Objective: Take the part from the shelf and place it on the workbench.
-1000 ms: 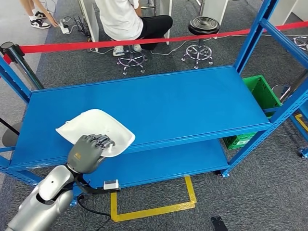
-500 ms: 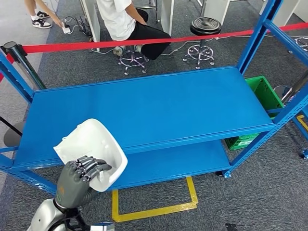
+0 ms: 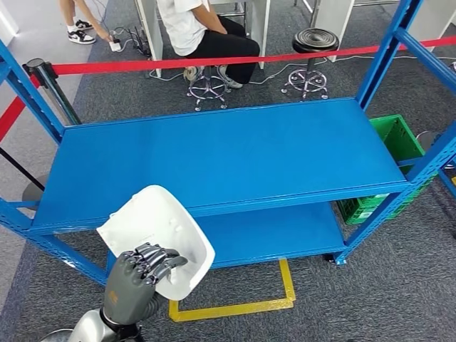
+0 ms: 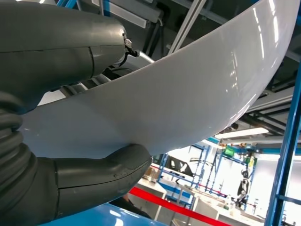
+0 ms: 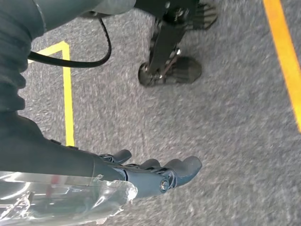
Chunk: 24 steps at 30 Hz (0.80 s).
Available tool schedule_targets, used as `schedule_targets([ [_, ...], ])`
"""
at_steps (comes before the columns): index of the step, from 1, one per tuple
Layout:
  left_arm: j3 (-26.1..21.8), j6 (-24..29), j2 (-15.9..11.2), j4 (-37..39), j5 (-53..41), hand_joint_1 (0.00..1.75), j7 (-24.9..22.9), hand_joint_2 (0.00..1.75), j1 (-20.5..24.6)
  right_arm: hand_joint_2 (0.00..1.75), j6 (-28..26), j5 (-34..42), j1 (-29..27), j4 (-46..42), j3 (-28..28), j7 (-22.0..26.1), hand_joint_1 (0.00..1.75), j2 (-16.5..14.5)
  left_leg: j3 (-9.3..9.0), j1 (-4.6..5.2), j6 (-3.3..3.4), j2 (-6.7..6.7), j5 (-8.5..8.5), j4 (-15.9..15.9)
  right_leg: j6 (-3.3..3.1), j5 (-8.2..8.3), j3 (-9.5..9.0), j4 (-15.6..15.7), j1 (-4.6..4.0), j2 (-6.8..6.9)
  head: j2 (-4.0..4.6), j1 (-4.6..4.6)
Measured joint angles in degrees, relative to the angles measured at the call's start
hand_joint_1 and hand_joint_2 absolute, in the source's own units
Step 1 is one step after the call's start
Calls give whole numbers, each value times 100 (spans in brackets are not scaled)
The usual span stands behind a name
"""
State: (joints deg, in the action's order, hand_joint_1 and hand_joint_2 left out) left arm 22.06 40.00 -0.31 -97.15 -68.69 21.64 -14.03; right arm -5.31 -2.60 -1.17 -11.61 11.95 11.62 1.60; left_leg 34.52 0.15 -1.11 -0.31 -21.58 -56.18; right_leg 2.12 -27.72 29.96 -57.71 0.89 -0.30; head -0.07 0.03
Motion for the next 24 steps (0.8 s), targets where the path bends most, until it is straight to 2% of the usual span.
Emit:
schedule_targets([
  [1,28,0,17,10,-27,175,-50,175,8,175,-101,-37,-6,1,6,16,0,2,37,-9,-36,2,-76,-48,-55,37,35,-4,1,4,0,5],
  [2,47,0,27,17,-50,175,-95,175,13,175,-198,-77,-10,1,7,37,0,2,105,-14,-68,4,-249,-196,-107,88,81,-1,6,9,0,10],
  [3,61,0,34,23,-65,175,-127,175,16,175,-272,-106,-12,1,7,52,0,2,207,-19,-96,4,-508,-461,-146,144,136,0,9,13,0,17],
  [5,77,0,40,33,-75,175,-154,175,22,175,-343,-131,-20,1,10,67,0,3,437,-21,-130,5,-1034,-1211,-175,259,283,-6,-1,14,0,27],
  [6,82,0,40,39,-79,175,-166,175,23,175,-365,-140,-23,1,14,71,0,4,487,-21,-135,5,-1162,-1497,-175,313,360,-9,-9,16,0,26],
  [7,85,0,40,44,-96,175,-190,175,23,175,-376,-162,-25,2,18,73,0,4,452,-20,-130,5,-1168,-1612,-171,365,432,-12,-17,17,0,27],
  [8,87,0,39,49,-120,175,-225,175,23,175,-362,-201,-23,2,22,56,0,4,310,-19,-115,5,-1069,-1516,-165,417,500,-14,-23,18,0,25],
  [10,86,1,35,45,-140,175,-288,175,20,175,-245,-301,-9,5,25,-39,0,3,-245,-11,-60,5,-813,-816,-145,521,611,-19,-33,15,0,27],
  [11,76,2,32,33,-116,175,-299,175,10,175,-166,-346,-2,7,24,-97,0,3,-540,-2,-27,6,-763,-385,-126,572,655,-23,-41,13,0,25],
  [12,54,4,28,13,-76,175,-288,175,-18,175,-100,-382,5,9,23,-141,0,2,-744,7,2,7,-757,-65,-100,625,681,-20,-46,11,0,20],
  [13,12,8,24,-17,-24,175,-253,175,-70,175,-52,-412,11,9,22,-162,0,1,-847,19,30,9,-781,123,-67,677,696,-12,-46,10,0,25],
  [15,-134,12,22,-77,87,175,-96,175,-230,175,6,-443,19,10,21,-170,0,-7,-816,26,98,7,-730,180,7,764,704,26,-34,8,0,35],
  [16,-223,13,25,-99,124,175,-1,175,-308,175,26,-444,20,11,20,-166,0,-16,-780,22,141,4,-679,189,42,724,730,6,-26,10,0,42],
  [17,-304,13,30,-110,136,175,81,175,-370,175,43,-427,18,13,21,-158,0,-30,-734,14,186,2,-618,199,70,572,776,-99,-23,11,0,28],
  [18,-363,13,37,-115,125,175,136,175,-408,175,59,-392,16,14,28,-141,0,-43,-673,4,220,2,-551,209,92,323,851,-322,-20,13,0,20],
  [20,-381,11,59,-85,31,175,124,175,-394,175,110,-281,14,14,75,-86,0,-60,-529,11,254,9,-422,204,121,-258,1033,-1056,-21,13,0,-2],
  [21,-342,10,76,-42,-41,175,65,175,-343,175,146,-222,13,14,115,-59,0,-60,-446,14,256,11,-354,200,132,-406,1085,-1399,-23,12,0,-1],
  [22,-280,8,97,17,-114,175,-17,175,-272,175,190,-174,10,14,163,-39,0,-59,-360,17,252,13,-285,194,138,-415,1067,-1601,-24,11,0,-2],
  [23,-206,8,116,81,-175,175,-106,175,-194,175,230,-139,5,14,208,-29,0,-58,-272,19,241,13,-221,185,138,-308,955,-1605,-24,11,0,-2],
  [24,-128,7,132,142,-218,175,-187,175,-120,175,266,-115,0,14,249,-24,0,-57,-189,18,225,13,-163,173,135,-147,739,-1399,-22,12,0,-2],
])
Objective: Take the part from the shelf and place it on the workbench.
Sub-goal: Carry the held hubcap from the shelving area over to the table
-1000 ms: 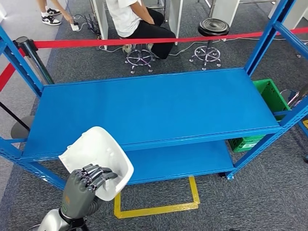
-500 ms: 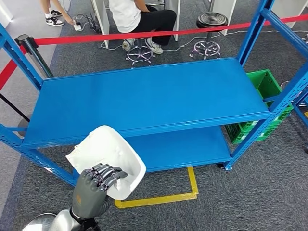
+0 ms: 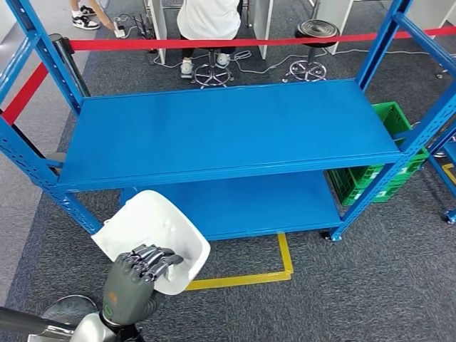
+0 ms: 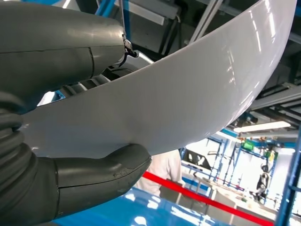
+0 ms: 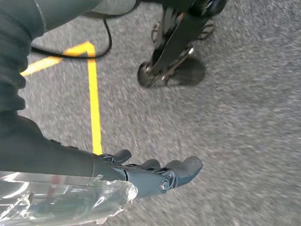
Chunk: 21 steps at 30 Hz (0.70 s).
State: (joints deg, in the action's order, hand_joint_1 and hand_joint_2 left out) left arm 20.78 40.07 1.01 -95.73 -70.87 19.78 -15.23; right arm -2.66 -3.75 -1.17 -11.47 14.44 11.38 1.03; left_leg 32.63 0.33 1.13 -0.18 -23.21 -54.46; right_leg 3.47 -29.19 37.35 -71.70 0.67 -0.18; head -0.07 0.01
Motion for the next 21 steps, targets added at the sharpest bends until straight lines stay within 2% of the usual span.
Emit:
schedule_targets([
  [1,72,0,8,48,-24,175,-61,175,67,175,26,13,0,-1,37,-1,0,1,74,-2,-23,-1,53,-22,-4,105,-304,380,3,0,0,1],
  [2,134,1,11,85,-37,175,-110,175,128,175,43,17,3,-1,66,-7,0,1,142,3,-51,-3,97,-51,-9,110,-634,841,0,-4,0,1],
  [3,189,0,12,116,-42,175,-147,175,182,175,55,15,3,-2,94,-13,0,2,189,9,-81,-7,142,-74,-24,74,-867,1202,-7,-13,0,8],
  [4,240,2,10,138,-37,175,-178,175,229,175,61,10,2,-2,117,-20,0,2,220,14,-111,-10,185,-93,-46,9,-1002,1442,-17,-21,0,9],
  [5,287,3,8,158,-30,175,-210,175,264,175,66,3,-6,-2,134,-24,0,2,239,16,-139,-12,227,-100,-80,-21,-1026,1534,-28,-29,0,8],
  [7,367,4,-5,191,-15,175,-273,175,300,175,70,-17,-25,-1,162,-23,0,2,273,7,-195,-12,252,-113,-175,50,-920,1516,-22,-30,0,4],
  [8,402,4,-17,208,-13,175,-301,175,307,175,74,-28,-28,-1,174,-19,0,2,317,3,-227,-10,123,-193,-224,108,-861,1517,-13,-33,0,14],
  [9,431,4,-31,224,-12,175,-327,175,314,175,78,-41,-26,0,188,-12,0,2,389,-1,-257,-7,-115,-383,-265,178,-795,1520,-5,-38,0,25],
  [11,483,4,-59,259,-13,175,-370,175,334,175,83,-69,-22,0,218,-1,0,2,585,-10,-299,-4,-749,-1077,-304,328,-635,1513,-5,-70,0,41],
  [12,504,4,-72,277,-17,175,-393,175,345,175,84,-84,-25,1,233,2,0,2,658,-13,-305,-4,-951,-1444,-304,401,-547,1509,-7,-94,0,42],
  [13,520,4,-85,294,-25,175,-420,175,351,175,85,-101,-28,1,246,3,0,2,668,-14,-301,-3,-1009,-1694,-299,472,-453,1504,-10,-124,0,41],
  [14,532,4,-99,307,-38,175,-461,175,353,175,88,-127,-29,2,256,1,0,2,591,-13,-289,0,-935,-1764,-289,540,-362,1502,-13,-161,0,42],
  [15,539,4,-117,315,-54,175,-515,175,352,175,94,-169,-25,2,264,-8,0,2,415,-12,-266,15,-781,-1631,-278,609,-278,1500,-15,-204,0,41],
  [16,534,4,-140,311,-60,175,-571,175,339,175,101,-231,-15,2,270,-24,0,0,143,-12,-236,78,-630,-1316,-265,678,-204,1500,-14,-254,0,40],
  [17,514,5,-168,283,-50,175,-616,175,305,175,108,-303,2,1,271,-46,0,-6,-191,-9,-198,210,-554,-888,-247,742,-140,1496,-18,-311,0,41],
  [18,479,7,-201,230,-22,175,-644,175,249,175,112,-375,23,1,269,-69,0,-12,-499,-16,-165,335,-561,-448,-227,807,-88,1489,-23,-370,0,39],
  [19,427,9,-241,167,30,175,-653,175,174,175,112,-448,45,0,266,-89,0,-21,-714,-15,-143,440,-607,-127,-199,873,-51,1491,-24,-432,0,36],
  [20,355,10,-284,88,106,175,-637,175,80,175,108,-516,62,1,260,-110,0,-32,-825,-9,-124,478,-652,54,-164,940,-26,1504,-22,-497,0,36],
  [21,270,11,-327,12,198,175,-604,175,-21,175,98,-579,71,2,250,-129,0,-40,-830,-12,-106,424,-648,118,-124,1015,-1,1528,-21,-572,0,32],
])
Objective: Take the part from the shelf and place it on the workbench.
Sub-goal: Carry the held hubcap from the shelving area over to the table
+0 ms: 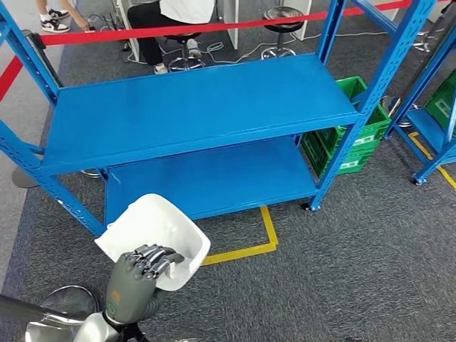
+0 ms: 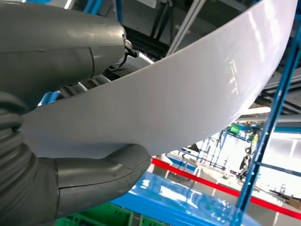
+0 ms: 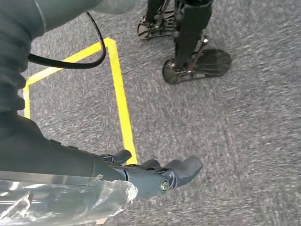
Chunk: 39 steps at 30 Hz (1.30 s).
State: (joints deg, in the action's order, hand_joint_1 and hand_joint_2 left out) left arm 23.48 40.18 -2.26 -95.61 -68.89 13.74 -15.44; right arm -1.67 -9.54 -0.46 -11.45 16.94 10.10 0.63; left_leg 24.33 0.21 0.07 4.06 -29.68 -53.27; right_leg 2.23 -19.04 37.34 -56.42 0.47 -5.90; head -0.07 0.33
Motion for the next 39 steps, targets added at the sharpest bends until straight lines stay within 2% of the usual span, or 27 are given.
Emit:
schedule_targets([
  [2,-189,-1,-76,-127,198,175,104,175,-180,175,-33,-111,13,5,-31,-41,0,-36,90,-6,67,-149,103,-3,58,-55,81,-36,0,52,0,-8],
  [4,-361,-1,-127,-219,330,175,187,175,-328,175,-64,-179,48,9,-74,-65,0,-82,221,-16,128,-298,229,7,94,-555,252,-490,1,337,0,-37],
  [6,-490,-1,-167,-269,388,175,234,175,-442,175,-80,-213,106,9,-116,-74,0,-119,369,-4,144,-448,352,-3,143,-1097,425,-1304,19,529,0,-54],
  [7,-537,-1,-182,-277,401,175,260,175,-472,175,-87,-223,132,9,-128,-76,0,-133,448,-1,139,-525,411,-14,165,-1176,446,-1629,30,556,0,-54],
  [8,-577,-1,-192,-279,414,175,292,175,-488,175,-93,-232,149,9,-134,-82,0,-144,531,-1,130,-595,465,-29,183,-1115,388,-1789,41,570,0,-55],
  [9,-616,-1,-197,-279,431,175,333,175,-499,175,-103,-244,160,9,-136,-93,0,-152,613,-1,114,-658,515,-49,197,-961,228,-1736,51,589,0,-55],
  [10,-657,-1,-198,-280,459,175,380,175,-511,175,-114,-258,174,7,-139,-110,0,-161,689,-1,91,-715,558,-76,209,-810,-38,-1474,61,642,0,-55],
  [11,-701,-1,-198,-286,499,175,428,175,-528,175,-123,-273,201,4,-144,-132,0,-180,756,6,62,-769,594,-109,223,-770,-389,-1061,65,748,0,-57],
  [13,-796,-1,-201,-308,609,175,519,175,-555,175,-158,-301,292,-9,-161,-178,0,-228,845,27,-1,-886,659,-183,187,-896,-933,-251,37,915,0,-46],
  [14,-835,0,-205,-317,668,175,563,175,-557,175,-177,-310,333,-14,-168,-204,0,-255,866,33,-29,-944,693,-205,147,-975,-1033,-42,15,938,0,-38],
  [16,-871,-1,-221,-315,759,175,644,175,-532,175,-207,-302,366,-17,-174,-249,0,-297,890,13,-87,-1014,749,-222,25,-935,-946,4,-3,852,0,-21],
  [17,-871,-2,-229,-305,774,175,675,175,-507,175,-214,-282,361,-16,-173,-254,0,-314,919,-4,-126,-944,678,-263,-34,-887,-896,-2,-4,809,0,-20],
  [19,-828,-5,-239,-262,728,175,681,175,-428,175,-214,-231,352,-16,-166,-214,0,-333,1059,-26,-193,-676,233,-641,-140,-750,-764,0,5,724,0,-15],
  [21,-722,-5,-236,-175,644,175,648,175,-298,175,-198,-163,343,-17,-138,-148,0,-336,1267,-28,-207,-485,-330,-1367,-181,-594,-581,-7,-6,607,0,-8],
  [22,-633,-6,-230,-106,602,175,629,175,-201,175,-186,-117,327,-17,-107,-123,0,-335,1323,-26,-197,-456,-460,-1669,-183,-516,-477,-12,-15,541,0,-4],
  [23,-521,-8,-219,-27,570,175,612,175,-91,175,-170,-68,303,-17,-66,-105,0,-333,1304,-23,-177,-441,-459,-1819,-181,-441,-377,-16,-24,477,0,-4],
  [24,-396,-12,-201,55,533,175,588,175,26,175,-156,-24,274,-17,-17,-92,0,-331,1190,-21,-151,-426,-341,-1768,-175,-367,-284,-19,-31,411,0,-4],
  [26,-152,-20,-153,190,488,175,552,175,232,175,-134,43,234,-17,77,-73,0,-325,712,-21,-84,-264,-17,-1144,-151,-228,-125,-22,-30,273,0,-5],
  [28,27,-26,-103,281,470,175,537,175,378,175,-124,78,228,-18,149,-57,0,-315,236,-32,-29,18,69,-376,-100,-88,3,-23,-31,124,0,-9],
  [29,96,-38,-81,323,473,175,534,175,435,175,-121,95,222,-19,182,-52,0,-309,123,-32,-18,103,42,-157,-66,-16,50,-6,-23,51,0,-10],
  [31,217,-124,-36,420,491,175,551,175,549,175,-118,157,176,-20,264,-52,0,-281,132,-24,-1,18,57,-49,15,124,114,56,-7,-92,0,-9],
  [32,282,-189,-3,479,496,175,569,175,619,175,-114,200,138,-20,314,-59,0,-264,163,-29,27,-53,96,-41,50,120,154,58,-7,-74,0,-9],
  [34,424,-297,100,608,485,175,615,175,755,175,-100,267,80,-22,420,-70,0,-234,229,-47,96,-210,183,-22,110,-191,302,-246,-21,161,0,-49],
  [36,544,-344,201,732,466,175,644,175,850,175,-76,288,72,-29,502,-71,0,-231,293,-34,125,-379,247,-27,162,-721,541,-1002,-26,449,0,-91],
  [37,584,-353,236,786,462,175,650,175,885,175,-67,283,73,-34,535,-66,0,-229,327,-30,122,-471,273,-30,185,-872,638,-1383,-20,511,0,-91],
  [38,614,-358,264,836,460,175,653,175,918,175,-58,273,67,-36,567,-58,0,-224,356,-29,116,-559,296,-33,204,-904,665,-1628,-10,544,0,-92],
  [39,636,-361,290,877,455,175,659,175,946,175,-55,259,54,-37,595,-48,0,-217,382,-29,108,-642,313,-36,217,-834,580,-1659,2,568,0,-92],
])
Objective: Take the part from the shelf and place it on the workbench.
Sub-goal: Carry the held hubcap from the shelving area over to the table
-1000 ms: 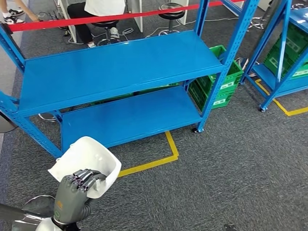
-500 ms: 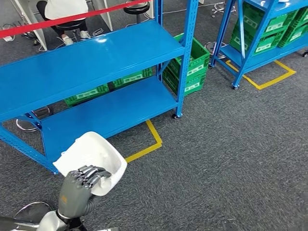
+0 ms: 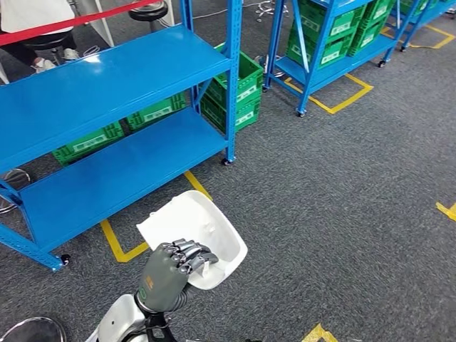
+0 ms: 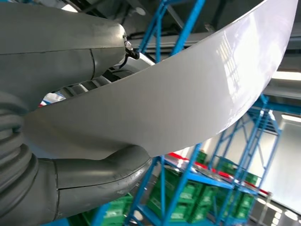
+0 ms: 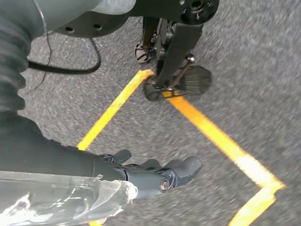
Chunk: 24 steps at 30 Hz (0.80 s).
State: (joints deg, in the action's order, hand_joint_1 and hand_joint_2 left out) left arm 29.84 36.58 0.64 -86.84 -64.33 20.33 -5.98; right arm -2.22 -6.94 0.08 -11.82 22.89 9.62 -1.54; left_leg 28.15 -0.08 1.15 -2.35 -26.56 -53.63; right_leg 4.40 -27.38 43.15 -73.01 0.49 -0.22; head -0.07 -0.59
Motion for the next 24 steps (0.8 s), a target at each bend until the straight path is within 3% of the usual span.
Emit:
schedule_targets([
  [2,22,-7,42,57,-18,175,14,175,43,175,8,-30,-24,-4,42,20,0,21,25,2,-27,-146,17,-7,12,243,-507,592,18,109,0,0],
  [4,31,-11,71,93,-39,175,31,175,75,175,23,-60,-9,-13,77,32,0,38,38,31,-79,-275,17,-27,-20,300,-1053,1354,-10,300,0,-1],
  [5,37,-12,81,108,-45,175,41,175,93,175,33,-81,2,-19,97,37,0,45,41,49,-107,-329,18,-43,-56,271,-1178,1561,-26,356,0,1],
  [7,48,-12,96,129,-47,175,59,175,121,175,54,-126,-6,-25,137,42,0,62,44,64,-153,-429,24,-67,-162,234,-1175,1643,-39,294,0,8],
  [9,54,-10,102,141,-38,175,76,175,131,175,77,-170,-39,-25,157,40,0,77,103,45,-203,-286,-104,-190,-256,254,-1135,1650,-24,185,0,18],
  [11,54,-8,98,153,-11,175,90,175,128,175,97,-202,-40,-26,173,42,0,92,361,25,-242,33,-462,-733,-326,291,-1095,1660,-4,72,0,32],
  [13,54,-5,90,172,21,175,114,175,117,175,113,-231,-26,-27,195,44,0,109,757,22,-250,187,-807,-1560,-361,318,-1053,1659,-8,-60,0,36],
  [14,54,-4,87,182,32,175,126,175,110,175,120,-247,-29,-27,206,45,0,115,889,22,-246,206,-839,-1819,-368,327,-1041,1658,-12,-131,0,35],
  [15,54,-3,85,189,36,175,136,175,106,175,125,-258,-38,-27,218,45,0,119,923,22,-238,215,-748,-1864,-368,335,-1036,1654,-15,-203,0,34],
  [17,54,-1,85,195,39,175,150,175,103,175,133,-276,-50,-27,238,45,0,121,682,16,-213,274,-317,-1335,-355,345,-1035,1641,-11,-351,0,34],
  [19,54,7,85,195,44,175,172,175,103,175,140,-304,-40,-27,252,46,0,128,324,-10,-187,513,10,-602,-317,360,-1002,1616,-12,-494,0,33],
  [21,53,15,86,195,47,175,198,175,107,175,147,-356,-36,-27,274,44,0,143,186,-35,-174,661,42,-268,-246,400,-924,1590,-13,-621,0,32],
  [23,49,15,95,195,50,175,224,175,114,175,157,-424,-66,-27,296,37,0,156,211,-51,-147,560,24,-221,-175,430,-843,1570,-4,-689,0,32],
  [24,47,14,103,195,54,175,243,175,116,175,164,-467,-87,-27,304,33,0,161,222,-56,-121,500,33,-216,-145,384,-791,1503,-9,-604,0,13],
])
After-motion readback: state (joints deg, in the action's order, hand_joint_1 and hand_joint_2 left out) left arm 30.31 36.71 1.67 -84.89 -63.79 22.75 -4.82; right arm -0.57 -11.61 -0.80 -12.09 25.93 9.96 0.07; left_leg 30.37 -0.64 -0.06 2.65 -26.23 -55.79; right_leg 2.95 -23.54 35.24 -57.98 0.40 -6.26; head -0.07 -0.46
